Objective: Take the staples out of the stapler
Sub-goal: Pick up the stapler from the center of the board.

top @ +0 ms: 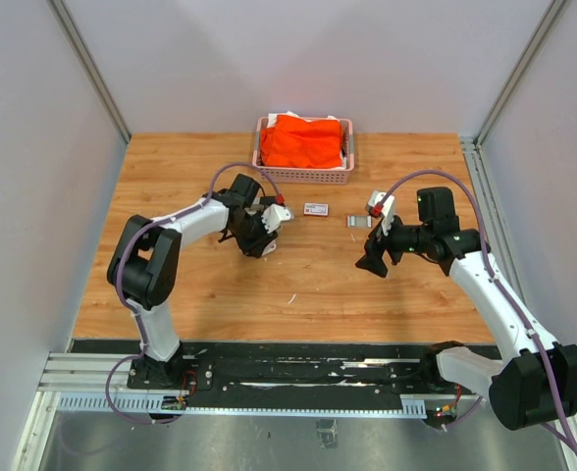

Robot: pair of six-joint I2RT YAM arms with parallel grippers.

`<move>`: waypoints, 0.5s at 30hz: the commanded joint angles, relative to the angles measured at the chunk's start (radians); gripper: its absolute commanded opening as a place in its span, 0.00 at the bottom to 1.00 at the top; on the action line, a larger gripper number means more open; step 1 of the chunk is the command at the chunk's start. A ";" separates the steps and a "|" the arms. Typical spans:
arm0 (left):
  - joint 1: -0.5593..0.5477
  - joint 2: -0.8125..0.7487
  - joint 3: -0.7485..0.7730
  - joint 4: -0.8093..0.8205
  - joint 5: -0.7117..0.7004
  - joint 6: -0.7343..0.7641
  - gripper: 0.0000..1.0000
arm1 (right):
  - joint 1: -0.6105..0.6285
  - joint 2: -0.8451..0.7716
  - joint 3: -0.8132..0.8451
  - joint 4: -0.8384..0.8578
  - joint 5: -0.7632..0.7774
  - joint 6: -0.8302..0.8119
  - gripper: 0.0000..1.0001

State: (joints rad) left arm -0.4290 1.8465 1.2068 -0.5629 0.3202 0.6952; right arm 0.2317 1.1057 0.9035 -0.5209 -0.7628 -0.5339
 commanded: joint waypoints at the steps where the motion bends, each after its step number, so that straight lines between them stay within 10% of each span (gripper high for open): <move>1: -0.010 -0.096 -0.024 -0.060 0.127 0.069 0.05 | 0.014 -0.012 -0.014 -0.003 -0.099 -0.017 0.85; 15: -0.093 -0.278 -0.009 -0.072 0.116 0.163 0.00 | 0.079 0.119 0.080 0.034 -0.254 0.139 0.79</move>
State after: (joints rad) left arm -0.4969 1.6238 1.1648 -0.6300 0.4408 0.8158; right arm 0.2642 1.1744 0.9318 -0.5182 -0.9455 -0.4759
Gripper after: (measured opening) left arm 0.367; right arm 0.801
